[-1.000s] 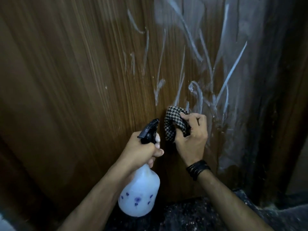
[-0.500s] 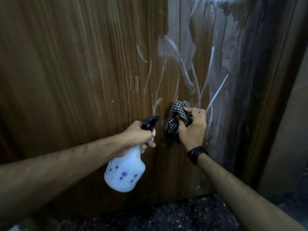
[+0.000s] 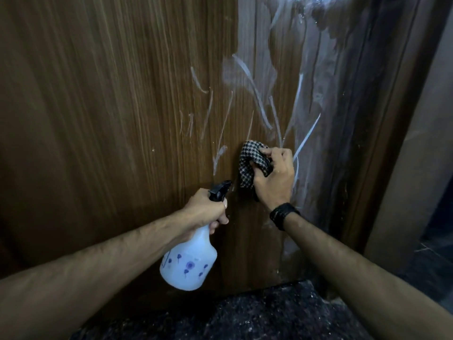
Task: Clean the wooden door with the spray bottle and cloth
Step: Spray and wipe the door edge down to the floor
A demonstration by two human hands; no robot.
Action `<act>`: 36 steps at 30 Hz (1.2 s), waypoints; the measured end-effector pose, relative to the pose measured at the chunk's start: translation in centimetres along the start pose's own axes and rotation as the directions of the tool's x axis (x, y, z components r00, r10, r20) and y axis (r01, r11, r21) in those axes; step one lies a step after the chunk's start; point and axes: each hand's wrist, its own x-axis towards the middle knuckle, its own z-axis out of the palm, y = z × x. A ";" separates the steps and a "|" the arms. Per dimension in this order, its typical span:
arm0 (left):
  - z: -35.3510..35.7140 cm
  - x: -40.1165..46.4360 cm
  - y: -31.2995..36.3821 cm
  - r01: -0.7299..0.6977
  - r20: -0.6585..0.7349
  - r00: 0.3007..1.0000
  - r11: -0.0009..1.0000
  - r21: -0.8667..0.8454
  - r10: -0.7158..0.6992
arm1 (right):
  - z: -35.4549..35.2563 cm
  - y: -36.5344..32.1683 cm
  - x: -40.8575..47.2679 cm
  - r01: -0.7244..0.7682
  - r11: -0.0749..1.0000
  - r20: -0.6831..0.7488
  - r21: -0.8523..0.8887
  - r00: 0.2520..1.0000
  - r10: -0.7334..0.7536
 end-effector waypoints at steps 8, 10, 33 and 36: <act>-0.8 0.5 -1.6 -0.024 -0.111 0.994 0.992 -0.121 0.011 | 1.6 0.8 -0.2 0.172 0.985 0.098 0.008 0.980 -0.172; -0.9 0.3 -1.6 -0.038 -0.109 0.994 0.993 -0.111 0.026 | 1.8 1.5 -3.1 0.273 0.962 0.272 0.009 0.925 -0.265; -3.4 -0.3 -0.1 -0.174 -0.289 0.950 0.969 -0.175 0.118 | 3.4 -1.0 -3.1 0.522 0.852 0.540 0.038 0.707 -0.457; -3.9 -0.7 0.0 -0.177 -0.283 0.951 0.971 -0.159 0.127 | 3.3 -2.1 -1.3 0.437 0.897 0.461 0.072 0.782 -0.418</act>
